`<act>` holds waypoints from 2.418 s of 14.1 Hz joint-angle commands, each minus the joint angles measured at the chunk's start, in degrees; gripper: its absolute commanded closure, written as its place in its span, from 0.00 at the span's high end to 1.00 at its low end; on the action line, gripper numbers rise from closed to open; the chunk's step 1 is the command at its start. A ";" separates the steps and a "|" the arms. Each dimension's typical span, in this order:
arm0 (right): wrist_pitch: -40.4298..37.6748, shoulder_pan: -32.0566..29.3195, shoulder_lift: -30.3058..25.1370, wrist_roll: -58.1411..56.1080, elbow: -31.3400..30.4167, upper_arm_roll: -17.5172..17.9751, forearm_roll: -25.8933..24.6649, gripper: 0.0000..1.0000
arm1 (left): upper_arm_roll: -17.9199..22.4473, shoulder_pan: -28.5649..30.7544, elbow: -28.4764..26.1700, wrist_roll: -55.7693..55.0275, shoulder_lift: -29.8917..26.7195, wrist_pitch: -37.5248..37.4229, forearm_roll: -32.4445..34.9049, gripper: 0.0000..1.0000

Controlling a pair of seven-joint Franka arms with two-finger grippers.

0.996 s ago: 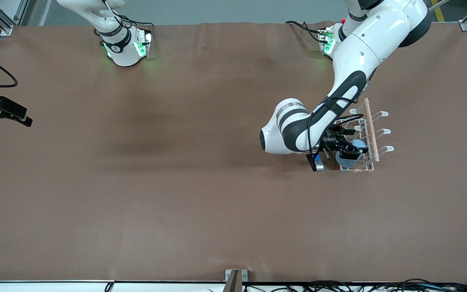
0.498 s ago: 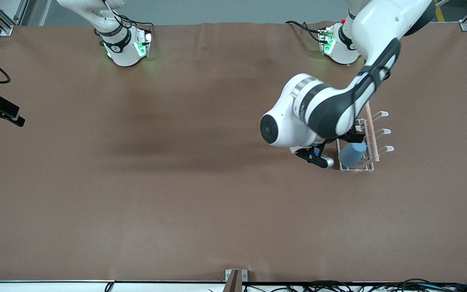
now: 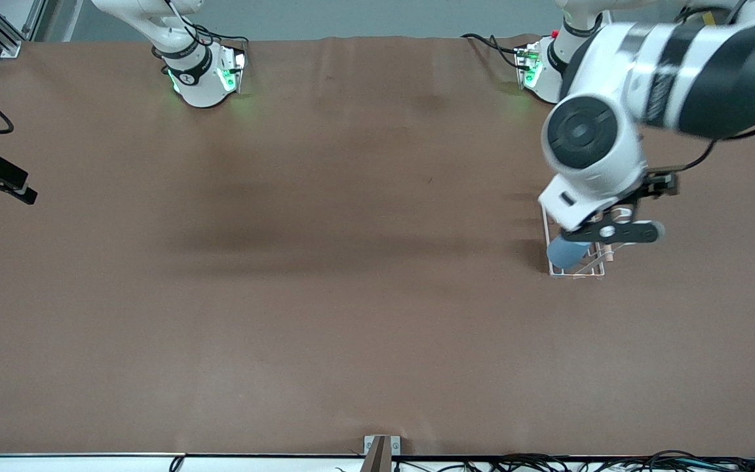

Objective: Hang cup on cup holder

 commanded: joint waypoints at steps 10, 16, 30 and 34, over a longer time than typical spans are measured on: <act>-0.13 -0.56 -0.70 0.72 0.20 0.96 -2.42 1.00 | 4.50 2.15 -2.22 -0.88 -9.26 10.26 -9.45 1.00; -1.54 -0.74 -0.70 3.96 -0.59 1.14 -3.84 1.00 | 27.98 -3.57 -8.80 -0.18 -18.67 18.80 -34.06 1.00; -1.36 -0.91 -0.61 3.89 -0.15 1.14 -3.75 1.00 | 36.00 -3.30 -29.83 9.67 -34.07 28.66 -43.68 1.00; -1.45 -1.00 -0.61 3.71 -0.24 1.14 -3.75 1.00 | 36.17 -3.04 -27.46 14.40 -31.78 28.66 -43.76 1.00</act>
